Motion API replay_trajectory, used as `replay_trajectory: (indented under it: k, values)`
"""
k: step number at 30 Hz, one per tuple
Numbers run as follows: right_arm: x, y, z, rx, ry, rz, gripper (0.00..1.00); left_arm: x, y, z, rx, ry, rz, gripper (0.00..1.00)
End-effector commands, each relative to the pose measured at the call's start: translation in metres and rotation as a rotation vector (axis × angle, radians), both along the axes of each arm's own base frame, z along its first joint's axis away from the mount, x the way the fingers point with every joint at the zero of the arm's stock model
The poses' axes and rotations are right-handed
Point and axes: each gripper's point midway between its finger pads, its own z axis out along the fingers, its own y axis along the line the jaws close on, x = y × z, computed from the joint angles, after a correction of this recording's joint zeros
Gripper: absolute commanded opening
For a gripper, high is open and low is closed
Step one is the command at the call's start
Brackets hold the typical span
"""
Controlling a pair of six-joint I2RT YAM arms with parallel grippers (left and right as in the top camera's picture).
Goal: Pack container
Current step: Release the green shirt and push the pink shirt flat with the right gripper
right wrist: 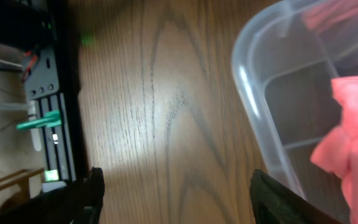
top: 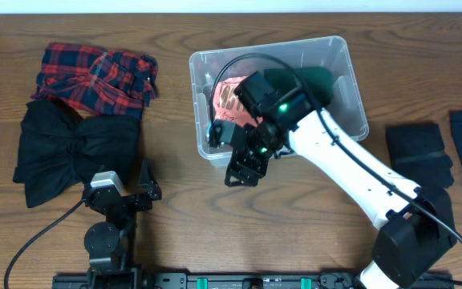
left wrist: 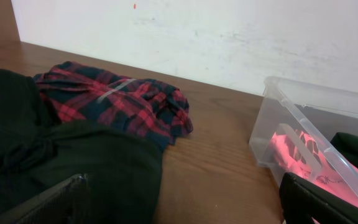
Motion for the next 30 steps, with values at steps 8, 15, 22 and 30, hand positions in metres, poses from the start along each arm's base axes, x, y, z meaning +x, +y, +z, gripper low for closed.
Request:
replay_trajectory:
  k: [8, 15, 22, 30]
  values:
    - [0.008, -0.002, -0.025, -0.036, -0.081, 0.011, 0.73, -0.001, 0.001, -0.017, 0.015, 0.055, 0.003, 0.98]
    - [0.031, 0.007, -0.021, -0.005, -0.179, -0.021, 0.72, -0.001, 0.001, -0.017, 0.015, 0.055, 0.003, 0.98]
    - [0.030, 0.009, -0.002, 0.014, -0.180, -0.015, 0.74, -0.001, 0.001, -0.017, 0.015, 0.056, 0.003, 0.98]
    - [0.078, -0.022, 0.088, 0.034, -0.329, -0.234, 0.91, -0.001, 0.001, -0.017, 0.015, 0.056, 0.003, 0.98]
